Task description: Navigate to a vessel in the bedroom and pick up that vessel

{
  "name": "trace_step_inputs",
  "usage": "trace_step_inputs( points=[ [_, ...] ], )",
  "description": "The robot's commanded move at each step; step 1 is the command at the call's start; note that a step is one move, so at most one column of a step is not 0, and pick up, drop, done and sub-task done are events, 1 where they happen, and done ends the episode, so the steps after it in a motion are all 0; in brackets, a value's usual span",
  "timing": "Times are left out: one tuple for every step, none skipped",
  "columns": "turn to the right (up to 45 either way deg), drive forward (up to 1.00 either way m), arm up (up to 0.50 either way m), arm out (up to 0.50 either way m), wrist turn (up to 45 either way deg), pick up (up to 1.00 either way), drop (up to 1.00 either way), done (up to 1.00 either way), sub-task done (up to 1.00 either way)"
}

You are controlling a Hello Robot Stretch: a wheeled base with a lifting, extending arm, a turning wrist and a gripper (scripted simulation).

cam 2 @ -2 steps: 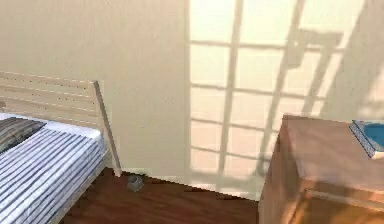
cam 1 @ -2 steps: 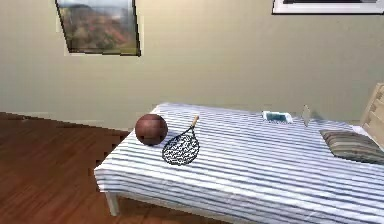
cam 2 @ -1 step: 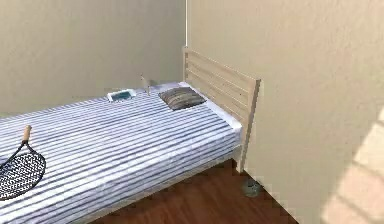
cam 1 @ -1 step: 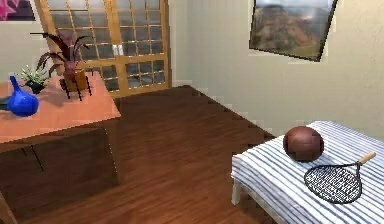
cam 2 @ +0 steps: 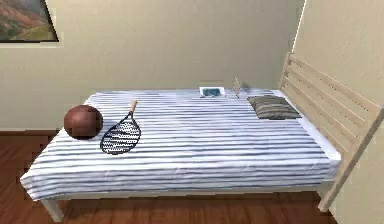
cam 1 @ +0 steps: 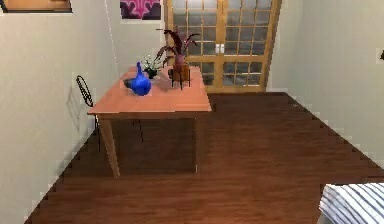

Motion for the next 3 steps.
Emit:
trace_step_inputs(
  points=[
    [0.0,1.00,0.00,0.00,0.0,0.00,0.00,0.00,0.00],
    [-39.0,0.00,0.00,0.00,0.0,0.00,0.00,0.00,0.00],
    [0.0,0.05,0.00,0.00,0.0,0.00,0.00,0.00,0.00]
  ],
)
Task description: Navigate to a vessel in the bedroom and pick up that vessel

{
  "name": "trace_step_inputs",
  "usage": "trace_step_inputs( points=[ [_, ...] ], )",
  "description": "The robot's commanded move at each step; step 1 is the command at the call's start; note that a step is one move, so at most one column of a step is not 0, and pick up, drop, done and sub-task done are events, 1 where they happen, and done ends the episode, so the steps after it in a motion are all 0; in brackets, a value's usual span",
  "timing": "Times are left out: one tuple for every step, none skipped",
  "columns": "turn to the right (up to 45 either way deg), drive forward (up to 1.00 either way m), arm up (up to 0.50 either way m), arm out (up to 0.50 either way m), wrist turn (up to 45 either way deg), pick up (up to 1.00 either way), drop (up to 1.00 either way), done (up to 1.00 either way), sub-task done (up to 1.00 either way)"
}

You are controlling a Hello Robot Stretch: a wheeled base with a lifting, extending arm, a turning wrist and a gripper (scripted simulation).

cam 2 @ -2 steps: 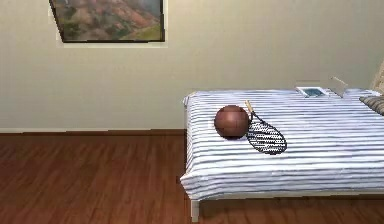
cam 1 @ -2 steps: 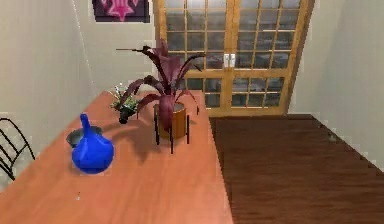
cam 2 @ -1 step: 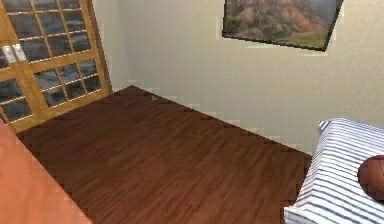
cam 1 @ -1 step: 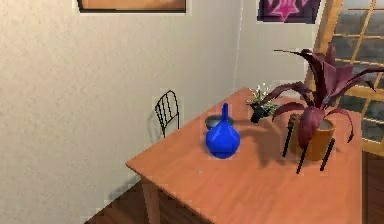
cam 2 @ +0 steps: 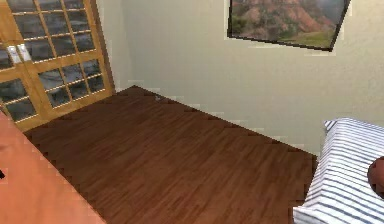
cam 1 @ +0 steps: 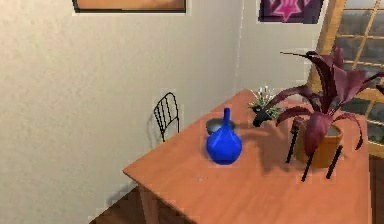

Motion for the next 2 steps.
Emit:
trace_step_inputs(
  points=[
    [-45.0,0.00,0.00,0.00,0.0,0.00,0.00,0.00,0.00],
    [-30.0,0.00,0.00,0.00,0.0,0.00,0.00,0.00,0.00]
  ],
)
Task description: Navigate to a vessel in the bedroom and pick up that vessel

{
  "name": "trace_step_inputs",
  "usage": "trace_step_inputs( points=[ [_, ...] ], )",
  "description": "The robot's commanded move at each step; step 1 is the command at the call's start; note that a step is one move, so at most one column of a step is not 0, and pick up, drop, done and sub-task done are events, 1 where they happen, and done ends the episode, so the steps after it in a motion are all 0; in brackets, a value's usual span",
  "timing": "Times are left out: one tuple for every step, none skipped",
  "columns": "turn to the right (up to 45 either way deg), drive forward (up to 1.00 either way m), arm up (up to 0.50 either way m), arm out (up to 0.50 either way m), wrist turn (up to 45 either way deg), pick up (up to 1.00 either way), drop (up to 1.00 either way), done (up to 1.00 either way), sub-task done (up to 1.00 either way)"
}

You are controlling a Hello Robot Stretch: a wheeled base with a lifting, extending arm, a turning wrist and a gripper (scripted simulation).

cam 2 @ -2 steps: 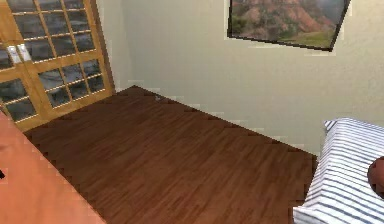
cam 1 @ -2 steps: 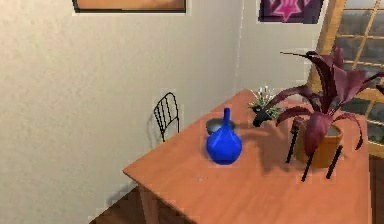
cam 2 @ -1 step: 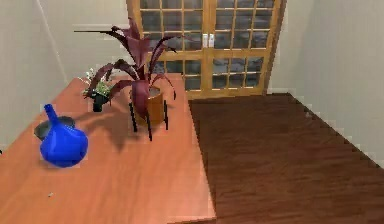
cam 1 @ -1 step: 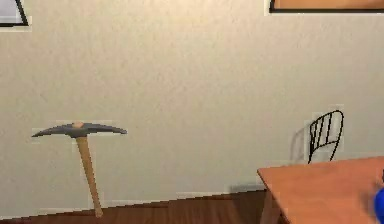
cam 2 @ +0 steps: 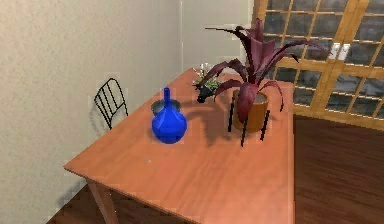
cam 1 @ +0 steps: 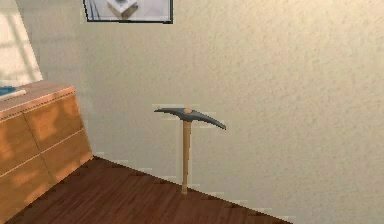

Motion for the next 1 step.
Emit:
trace_step_inputs(
  points=[
    [0.0,0.00,0.50,0.00,0.0,0.00,0.00,0.00,0.00]
  ],
)
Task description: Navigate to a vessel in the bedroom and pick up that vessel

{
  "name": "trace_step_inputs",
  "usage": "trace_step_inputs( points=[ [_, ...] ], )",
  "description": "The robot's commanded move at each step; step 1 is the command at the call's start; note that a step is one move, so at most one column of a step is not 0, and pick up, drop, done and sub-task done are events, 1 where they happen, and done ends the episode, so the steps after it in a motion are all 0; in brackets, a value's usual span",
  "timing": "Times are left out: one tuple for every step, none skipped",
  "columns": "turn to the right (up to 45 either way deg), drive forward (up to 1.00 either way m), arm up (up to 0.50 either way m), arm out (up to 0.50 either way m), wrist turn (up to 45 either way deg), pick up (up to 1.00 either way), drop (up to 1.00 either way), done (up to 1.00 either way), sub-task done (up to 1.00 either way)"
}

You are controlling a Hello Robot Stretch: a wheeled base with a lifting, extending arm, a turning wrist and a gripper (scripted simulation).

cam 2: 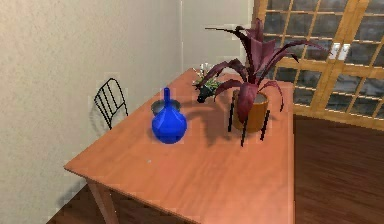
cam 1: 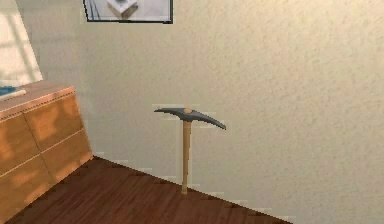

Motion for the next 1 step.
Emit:
trace_step_inputs(
  points=[
    [0.0,0.00,0.38,0.00,0.0,0.00,0.00,0.00,0.00]
  ],
)
